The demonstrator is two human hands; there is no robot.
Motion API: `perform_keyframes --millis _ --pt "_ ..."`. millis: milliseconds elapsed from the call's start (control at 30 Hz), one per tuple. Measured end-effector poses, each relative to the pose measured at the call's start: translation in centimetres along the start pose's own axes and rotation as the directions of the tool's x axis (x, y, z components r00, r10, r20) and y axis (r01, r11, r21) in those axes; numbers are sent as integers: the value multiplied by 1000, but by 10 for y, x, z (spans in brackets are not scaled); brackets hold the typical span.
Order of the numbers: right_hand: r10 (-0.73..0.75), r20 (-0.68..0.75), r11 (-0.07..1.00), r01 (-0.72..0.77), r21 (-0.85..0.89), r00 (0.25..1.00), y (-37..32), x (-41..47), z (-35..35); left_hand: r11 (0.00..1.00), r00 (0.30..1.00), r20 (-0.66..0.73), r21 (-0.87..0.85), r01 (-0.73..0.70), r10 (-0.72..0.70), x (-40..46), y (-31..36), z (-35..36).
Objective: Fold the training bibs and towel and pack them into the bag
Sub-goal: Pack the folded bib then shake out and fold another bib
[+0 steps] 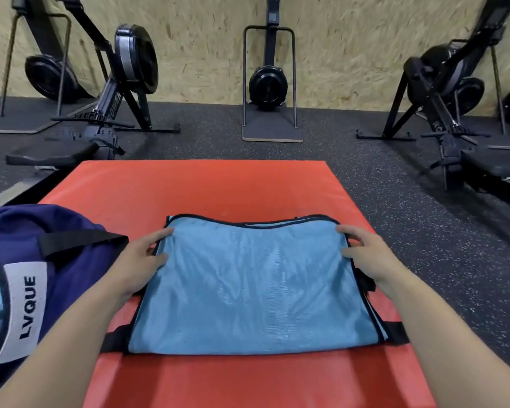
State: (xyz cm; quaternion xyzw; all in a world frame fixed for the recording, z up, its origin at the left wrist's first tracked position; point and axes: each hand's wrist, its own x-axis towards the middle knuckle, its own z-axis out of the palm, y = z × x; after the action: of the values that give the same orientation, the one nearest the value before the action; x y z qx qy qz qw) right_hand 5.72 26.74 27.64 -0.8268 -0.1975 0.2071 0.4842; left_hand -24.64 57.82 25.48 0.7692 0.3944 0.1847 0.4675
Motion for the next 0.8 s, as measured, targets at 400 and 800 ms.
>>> perform_keyframes --millis 400,800 --pt "-107 113 911 143 -386 988 18 1 11 852 995 9 516 -85 95 -7 -9 15" --pt "-138 28 754 123 -645 990 42 -93 -8 746 970 39 632 -211 241 -121 -29 -4"
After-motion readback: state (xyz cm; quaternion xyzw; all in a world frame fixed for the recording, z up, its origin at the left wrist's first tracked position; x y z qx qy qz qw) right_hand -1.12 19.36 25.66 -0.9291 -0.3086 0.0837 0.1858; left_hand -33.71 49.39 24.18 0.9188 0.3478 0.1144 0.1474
